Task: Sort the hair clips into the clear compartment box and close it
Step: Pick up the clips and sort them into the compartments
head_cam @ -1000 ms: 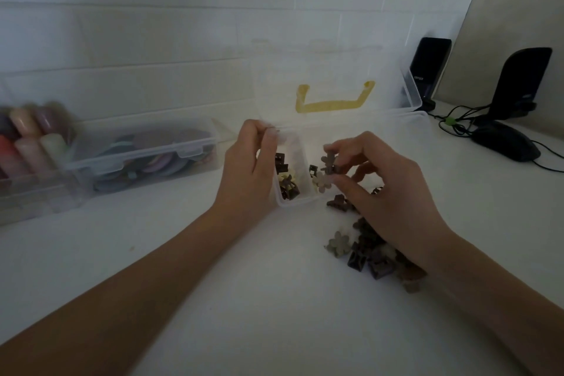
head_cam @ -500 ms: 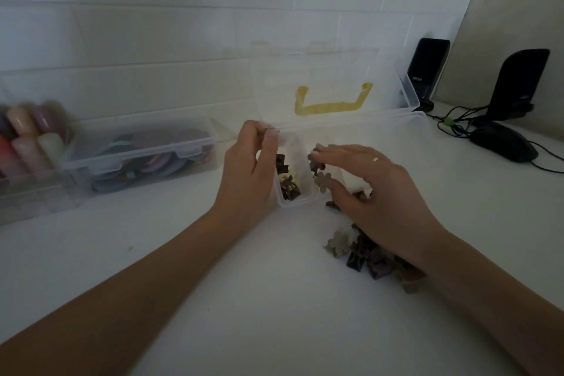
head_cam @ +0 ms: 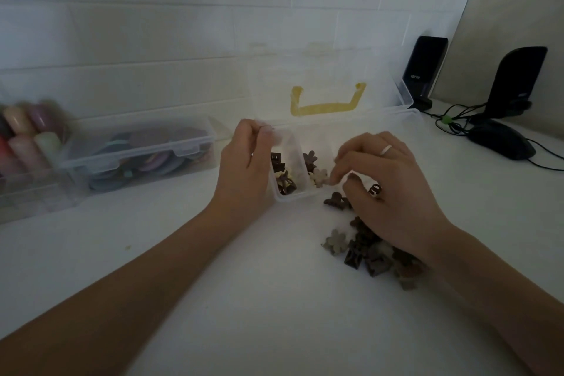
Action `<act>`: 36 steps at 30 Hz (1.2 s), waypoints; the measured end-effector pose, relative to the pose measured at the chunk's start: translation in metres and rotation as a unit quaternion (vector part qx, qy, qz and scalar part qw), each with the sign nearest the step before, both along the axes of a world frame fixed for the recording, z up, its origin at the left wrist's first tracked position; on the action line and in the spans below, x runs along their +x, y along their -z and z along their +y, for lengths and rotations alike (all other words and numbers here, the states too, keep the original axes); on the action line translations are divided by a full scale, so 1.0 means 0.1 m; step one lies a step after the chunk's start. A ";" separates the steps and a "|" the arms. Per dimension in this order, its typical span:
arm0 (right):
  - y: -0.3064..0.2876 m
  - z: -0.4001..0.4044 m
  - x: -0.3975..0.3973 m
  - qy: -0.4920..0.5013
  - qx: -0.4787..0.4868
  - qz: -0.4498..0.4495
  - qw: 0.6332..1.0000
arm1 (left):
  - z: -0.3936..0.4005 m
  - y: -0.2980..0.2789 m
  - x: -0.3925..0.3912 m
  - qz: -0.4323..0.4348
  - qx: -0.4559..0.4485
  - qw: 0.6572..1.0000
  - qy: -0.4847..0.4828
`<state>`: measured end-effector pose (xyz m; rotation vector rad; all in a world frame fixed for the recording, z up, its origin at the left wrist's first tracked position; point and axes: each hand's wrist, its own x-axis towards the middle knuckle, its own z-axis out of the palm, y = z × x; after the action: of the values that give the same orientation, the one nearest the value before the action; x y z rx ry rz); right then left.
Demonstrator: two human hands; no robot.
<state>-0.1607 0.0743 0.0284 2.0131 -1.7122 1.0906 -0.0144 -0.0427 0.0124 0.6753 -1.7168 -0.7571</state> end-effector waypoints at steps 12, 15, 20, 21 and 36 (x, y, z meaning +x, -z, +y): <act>-0.16 0.11 -0.10 0.139 0.188 0.168 0.958 | -0.11 0.03 -0.01 0.029 0.089 0.995 -0.029; -0.12 0.07 -0.05 0.157 0.223 0.177 0.946 | -0.11 0.03 -0.02 0.025 0.091 0.995 -0.034; -0.07 0.05 -0.02 0.126 0.236 0.121 0.956 | -0.12 0.05 -0.01 0.033 0.100 0.994 -0.026; -0.06 0.05 -0.02 0.118 0.234 0.115 0.958 | -0.12 0.05 -0.01 0.031 0.095 0.995 -0.029; -0.09 0.06 0.04 -0.108 0.147 -0.199 0.963 | -0.08 0.01 0.01 0.006 0.026 0.999 -0.030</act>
<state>-0.1571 0.0805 0.0377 2.3277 -1.9807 1.4735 -0.0135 -0.0507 0.0109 0.7546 -1.6636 -0.7643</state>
